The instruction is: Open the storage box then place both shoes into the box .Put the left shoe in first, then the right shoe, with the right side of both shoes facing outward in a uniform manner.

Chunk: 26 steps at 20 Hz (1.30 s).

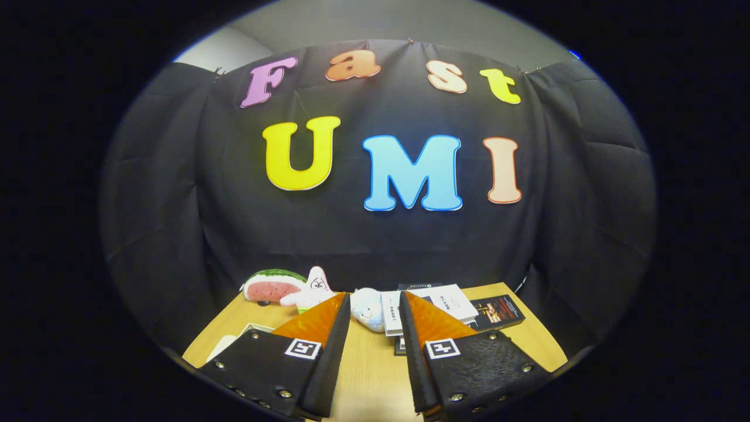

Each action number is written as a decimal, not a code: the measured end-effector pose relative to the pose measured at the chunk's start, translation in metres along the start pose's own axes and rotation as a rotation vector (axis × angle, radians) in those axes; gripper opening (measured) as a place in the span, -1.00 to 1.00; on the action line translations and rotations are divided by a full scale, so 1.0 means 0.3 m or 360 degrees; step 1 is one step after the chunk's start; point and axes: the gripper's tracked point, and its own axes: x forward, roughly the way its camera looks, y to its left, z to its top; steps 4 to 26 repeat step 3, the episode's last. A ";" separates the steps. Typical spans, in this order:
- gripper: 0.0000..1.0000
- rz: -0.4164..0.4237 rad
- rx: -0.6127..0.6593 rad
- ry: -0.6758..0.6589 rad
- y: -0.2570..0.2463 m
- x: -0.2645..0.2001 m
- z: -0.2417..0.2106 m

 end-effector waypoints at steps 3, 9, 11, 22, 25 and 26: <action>0.08 0.0032 0.0027 -0.0091 -0.020 -0.032 0.048; 0.08 0.0032 0.0027 -0.0091 -0.020 -0.032 0.048; 0.08 0.0032 0.0027 -0.0091 -0.020 -0.032 0.048; 0.08 0.0032 0.0027 -0.0091 -0.020 -0.032 0.048; 0.08 0.0032 0.0027 -0.0091 -0.020 -0.032 0.048; 0.08 0.0032 0.0027 -0.0091 -0.020 -0.032 0.048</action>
